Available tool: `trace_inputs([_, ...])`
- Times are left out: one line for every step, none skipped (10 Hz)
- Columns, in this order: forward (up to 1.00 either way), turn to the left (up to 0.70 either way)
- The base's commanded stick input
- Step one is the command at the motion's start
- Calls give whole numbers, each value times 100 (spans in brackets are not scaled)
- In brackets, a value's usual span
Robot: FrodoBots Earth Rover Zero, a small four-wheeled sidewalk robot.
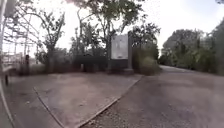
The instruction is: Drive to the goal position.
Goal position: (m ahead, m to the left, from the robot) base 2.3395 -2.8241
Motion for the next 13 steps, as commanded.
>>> trace_inputs([70,15])
trace_inputs([70,8])
trace_inputs([70,1])
trace_inputs([70,0])
trace_inputs([70,0])
trace_inputs([70,0])
trace_inputs([70,0])
trace_inputs([70,0])
trace_inputs([70,0])
trace_inputs([70,0])
trace_inputs([70,0])
trace_inputs([70,0])
trace_inputs([70,0])
